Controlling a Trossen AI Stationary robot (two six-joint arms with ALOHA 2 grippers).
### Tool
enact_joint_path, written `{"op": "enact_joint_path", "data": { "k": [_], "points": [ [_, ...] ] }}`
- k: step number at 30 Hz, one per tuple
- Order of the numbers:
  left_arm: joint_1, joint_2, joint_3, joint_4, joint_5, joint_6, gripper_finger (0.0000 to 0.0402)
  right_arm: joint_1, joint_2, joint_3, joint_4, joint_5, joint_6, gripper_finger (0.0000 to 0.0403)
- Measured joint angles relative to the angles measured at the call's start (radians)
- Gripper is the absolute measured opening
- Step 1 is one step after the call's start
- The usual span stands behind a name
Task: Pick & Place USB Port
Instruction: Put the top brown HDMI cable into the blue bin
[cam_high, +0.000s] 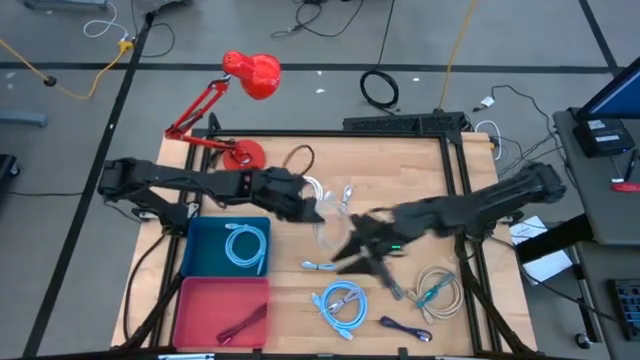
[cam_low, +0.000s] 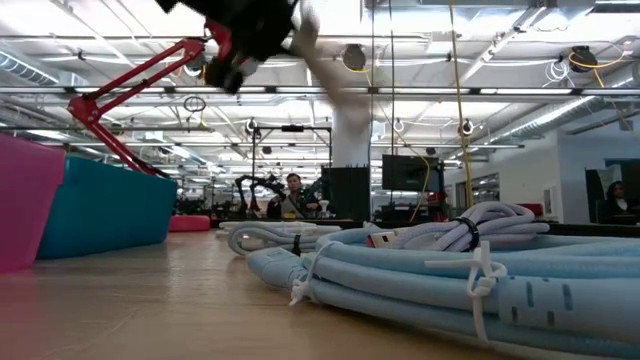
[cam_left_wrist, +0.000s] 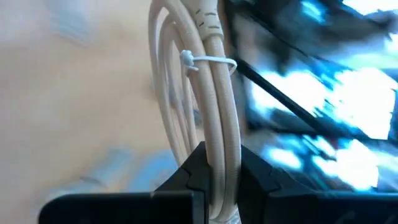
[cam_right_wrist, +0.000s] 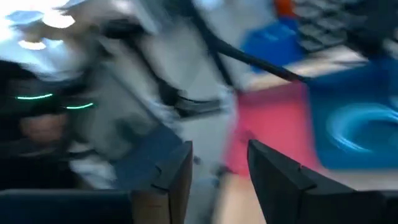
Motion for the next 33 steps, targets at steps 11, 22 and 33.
{"op": "enact_joint_path", "data": {
  "k": [11, 22, 33],
  "points": [
    [-0.439, -0.351, -0.048, -0.577, -0.683, -0.552, 0.004, 0.004, -0.277, -0.001, 0.022, -0.024, -0.087, 0.0153],
    [-0.711, -0.307, -0.246, -0.587, -0.953, -1.085, 0.004, 0.005, -0.376, -0.005, -0.235, -0.019, -0.146, 0.0148],
    [-0.685, -0.321, -0.243, -0.651, -0.922, -1.085, 0.004, 0.035, -0.378, -0.005, -0.247, -0.024, -0.105, 0.0146]
  ]
}}
